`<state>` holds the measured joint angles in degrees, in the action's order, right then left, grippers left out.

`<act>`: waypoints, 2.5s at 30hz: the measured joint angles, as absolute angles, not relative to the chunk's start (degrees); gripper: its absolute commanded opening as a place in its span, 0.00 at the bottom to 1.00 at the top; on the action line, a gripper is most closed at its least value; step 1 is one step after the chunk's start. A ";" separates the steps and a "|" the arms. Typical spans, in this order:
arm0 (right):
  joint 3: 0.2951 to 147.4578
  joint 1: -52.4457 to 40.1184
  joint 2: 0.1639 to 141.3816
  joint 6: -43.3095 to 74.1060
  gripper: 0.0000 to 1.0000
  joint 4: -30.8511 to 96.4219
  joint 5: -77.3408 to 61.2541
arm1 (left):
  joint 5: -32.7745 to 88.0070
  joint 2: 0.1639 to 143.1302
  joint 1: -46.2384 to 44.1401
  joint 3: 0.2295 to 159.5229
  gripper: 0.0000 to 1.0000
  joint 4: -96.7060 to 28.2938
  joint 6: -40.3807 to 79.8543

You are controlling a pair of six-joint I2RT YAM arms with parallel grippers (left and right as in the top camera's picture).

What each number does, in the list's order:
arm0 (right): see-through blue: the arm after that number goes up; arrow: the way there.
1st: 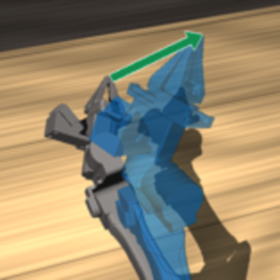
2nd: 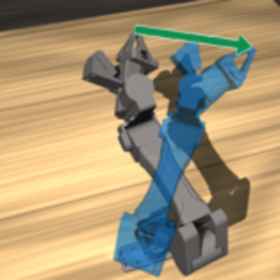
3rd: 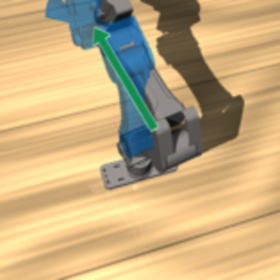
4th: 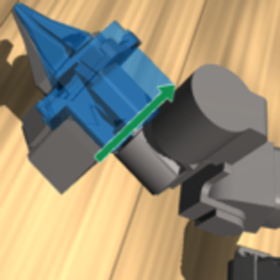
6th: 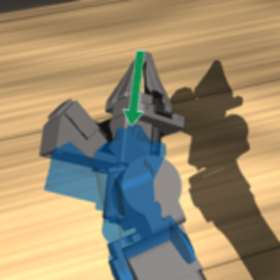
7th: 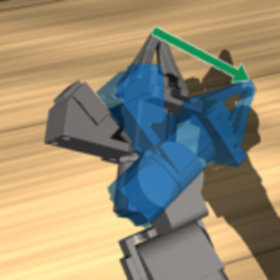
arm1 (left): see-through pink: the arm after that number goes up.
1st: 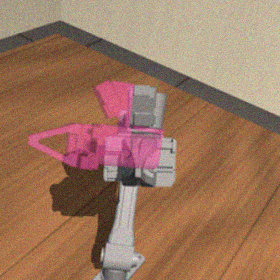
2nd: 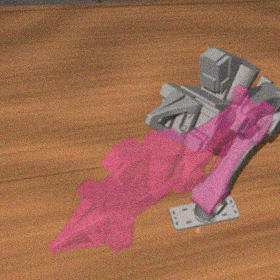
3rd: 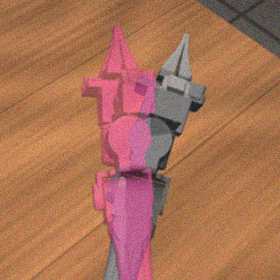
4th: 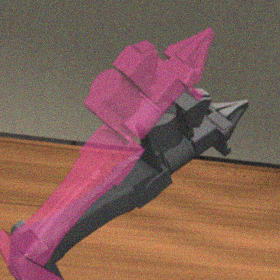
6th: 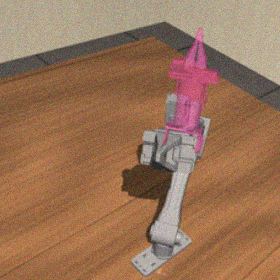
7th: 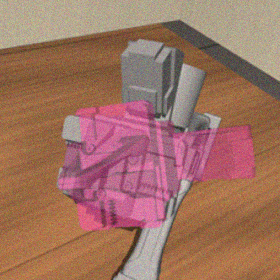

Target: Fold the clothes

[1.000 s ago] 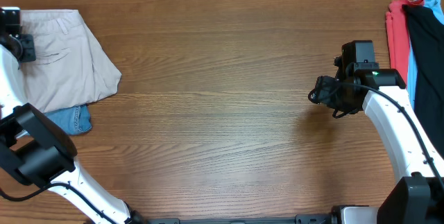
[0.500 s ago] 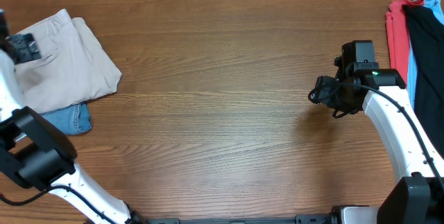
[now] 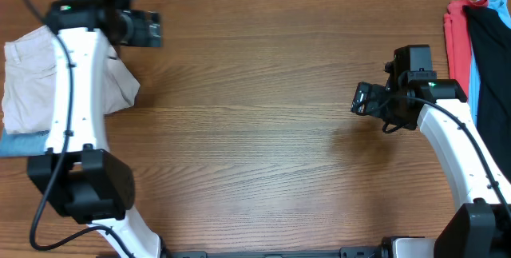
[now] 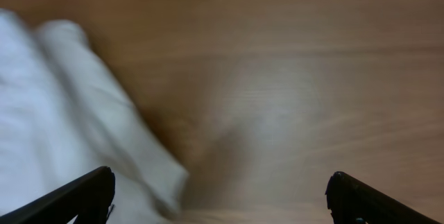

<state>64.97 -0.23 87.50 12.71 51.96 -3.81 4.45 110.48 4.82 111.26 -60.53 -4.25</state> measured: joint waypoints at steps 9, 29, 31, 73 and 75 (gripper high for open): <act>69.30 -1.65 87.70 9.15 1.00 53.28 -4.95 | 12.93 110.39 -2.46 111.59 1.00 -68.90 0.80; 74.41 -4.58 63.40 13.30 1.00 58.00 -4.60 | 2.68 72.77 -8.60 93.51 1.00 -62.78 3.11; 69.95 -5.10 57.78 13.32 1.00 55.90 -4.19 | 2.07 67.00 -8.56 86.15 1.00 -60.10 3.11; 46.72 -5.39 30.98 10.09 1.00 49.93 -0.99 | -8.86 38.65 -8.56 63.24 1.00 -65.01 7.57; 43.20 -5.39 27.83 8.54 1.00 46.22 -0.97 | -8.86 38.65 -8.56 63.24 1.00 -65.01 7.57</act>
